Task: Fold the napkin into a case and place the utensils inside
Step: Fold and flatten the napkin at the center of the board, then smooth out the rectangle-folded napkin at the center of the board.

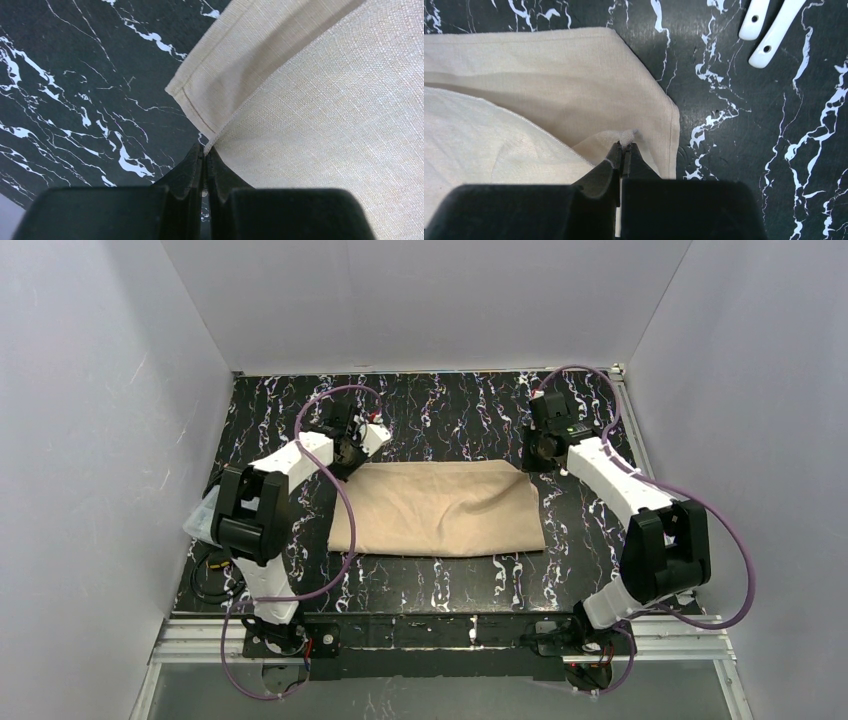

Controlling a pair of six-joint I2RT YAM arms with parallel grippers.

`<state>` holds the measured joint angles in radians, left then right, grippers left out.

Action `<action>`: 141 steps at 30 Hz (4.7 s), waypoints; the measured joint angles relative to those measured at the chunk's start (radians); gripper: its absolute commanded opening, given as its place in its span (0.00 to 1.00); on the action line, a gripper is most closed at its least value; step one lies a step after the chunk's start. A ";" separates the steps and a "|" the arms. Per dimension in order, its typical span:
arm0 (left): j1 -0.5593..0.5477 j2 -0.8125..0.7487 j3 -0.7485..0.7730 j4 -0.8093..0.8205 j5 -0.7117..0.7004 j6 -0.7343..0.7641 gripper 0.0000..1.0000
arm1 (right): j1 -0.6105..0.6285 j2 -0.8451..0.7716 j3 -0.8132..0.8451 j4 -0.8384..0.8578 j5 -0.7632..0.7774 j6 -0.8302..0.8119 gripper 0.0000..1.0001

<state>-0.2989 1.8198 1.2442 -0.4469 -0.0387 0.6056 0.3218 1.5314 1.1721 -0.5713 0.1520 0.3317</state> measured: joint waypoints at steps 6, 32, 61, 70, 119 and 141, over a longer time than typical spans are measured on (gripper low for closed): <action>0.000 0.041 0.024 0.040 -0.033 0.000 0.00 | -0.001 0.035 0.046 0.023 0.014 -0.019 0.01; -0.013 0.116 0.099 0.048 -0.092 -0.014 0.00 | -0.007 0.179 0.070 0.090 0.082 -0.045 0.01; -0.013 0.110 0.108 0.037 -0.134 0.002 0.88 | -0.015 0.207 0.077 0.154 0.111 -0.023 0.81; -0.018 -0.062 0.276 -0.261 0.099 -0.070 0.83 | -0.015 0.116 0.100 0.124 0.130 -0.016 0.91; -0.105 -0.017 -0.115 -0.268 0.306 -0.145 0.28 | -0.080 -0.019 -0.497 0.279 -0.700 0.242 0.58; -0.109 -0.017 -0.116 -0.264 0.289 -0.144 0.25 | -0.285 -0.362 -0.422 -0.163 -0.316 0.168 0.83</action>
<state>-0.4076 1.8027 1.1286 -0.7113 0.2504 0.4614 0.0364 1.1698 0.7502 -0.7338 -0.1642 0.4995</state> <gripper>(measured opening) 0.249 0.792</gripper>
